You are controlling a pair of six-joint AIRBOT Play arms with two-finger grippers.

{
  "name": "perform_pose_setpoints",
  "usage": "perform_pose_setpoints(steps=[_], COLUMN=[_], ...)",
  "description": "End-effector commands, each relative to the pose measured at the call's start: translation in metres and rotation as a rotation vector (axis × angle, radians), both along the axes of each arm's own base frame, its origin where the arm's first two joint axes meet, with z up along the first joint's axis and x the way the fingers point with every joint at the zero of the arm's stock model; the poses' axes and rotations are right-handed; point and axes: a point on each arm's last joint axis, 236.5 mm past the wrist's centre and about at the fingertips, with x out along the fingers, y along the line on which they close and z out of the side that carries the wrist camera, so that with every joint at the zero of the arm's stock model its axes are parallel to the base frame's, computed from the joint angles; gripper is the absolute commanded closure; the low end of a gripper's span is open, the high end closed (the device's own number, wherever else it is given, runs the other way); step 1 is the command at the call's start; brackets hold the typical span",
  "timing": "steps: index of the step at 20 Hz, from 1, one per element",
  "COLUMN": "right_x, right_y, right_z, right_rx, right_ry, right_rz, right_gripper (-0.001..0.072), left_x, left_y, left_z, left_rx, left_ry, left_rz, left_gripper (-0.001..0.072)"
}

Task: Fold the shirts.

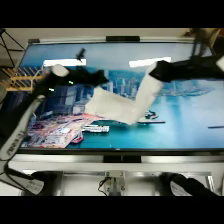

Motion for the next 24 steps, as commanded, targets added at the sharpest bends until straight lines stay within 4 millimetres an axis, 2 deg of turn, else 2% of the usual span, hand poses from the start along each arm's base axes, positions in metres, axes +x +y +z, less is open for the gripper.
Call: perform_pose_setpoints(steps=[1,3,5,7,9,10,11,12,14,15,17,18,19,21,22,23,24], right_x=[0.038,0.047,0.050,0.049,0.044,0.041,0.039,0.040,0.045,0.050,0.058,0.058,0.053,0.017,-0.007,-0.031,-0.047], right_y=[0.081,0.127,0.166,0.195,0.213,0.219,0.224,0.227,0.220,0.209,0.167,0.132,0.089,-0.017,-0.051,-0.068,-0.075], right_z=[-0.044,-0.078,-0.107,-0.134,-0.158,-0.169,-0.175,-0.177,-0.169,-0.160,-0.147,-0.150,-0.161,-0.200,-0.216,-0.229,-0.239], right_rx=[0.060,0.114,0.182,0.229,0.249,0.250,0.253,0.264,0.272,0.270,0.180,0.087,-0.033,-0.333,-0.397,-0.387,-0.341], right_ry=[-0.020,0.014,0.057,0.104,0.160,0.181,0.193,0.198,0.186,0.170,0.132,0.147,0.199,0.428,0.559,0.676,0.755], right_rz=[0.047,0.067,0.072,0.068,0.065,0.068,0.066,0.058,0.049,0.049,0.062,0.061,0.042,-0.003,-0.006,0.015,0.011], right_gripper=[0.0653,0.0653,0.0653,0.0653,0.0653,0.0620,0.0417,0.0129,0.0110,0.0110,0.0110,0.0110,0.0110,0.0089,0.0033,0.0033,0.0033], left_x=[0.002,-0.011,-0.029,-0.044,-0.051,-0.052,-0.052,-0.053,-0.055,-0.057,-0.058,-0.057,-0.056,-0.054,-0.053,-0.052,-0.052], left_y=[0.144,0.208,0.256,0.284,0.297,0.297,0.295,0.292,0.284,0.279,0.276,0.277,0.278,0.279,0.279,0.278,0.277], left_z=[0.067,0.097,0.111,0.112,0.106,0.101,0.095,0.089,0.073,0.066,0.060,0.061,0.062,0.064,0.064,0.065,0.065], left_rx=[0.150,0.204,0.266,0.315,0.347,0.348,0.346,0.344,0.339,0.341,0.341,0.345,0.345,0.344,0.344,0.344,0.346], left_ry=[-0.116,-0.153,-0.156,-0.134,-0.106,-0.096,-0.083,-0.068,-0.036,-0.025,-0.015,-0.024,-0.031,-0.041,-0.046,-0.049,-0.052], left_rz=[0.172,0.271,0.344,0.381,0.391,0.389,0.383,0.374,0.353,0.338,0.324,0.324,0.330,0.338,0.341,0.341,0.338], left_gripper=[0.0675,0.0675,0.0675,0.0675,0.0675,0.0674,0.0674,0.0674,0.0674,0.0674,0.0674,0.0674,0.0674,0.0674,0.0674,0.0674,0.0674])
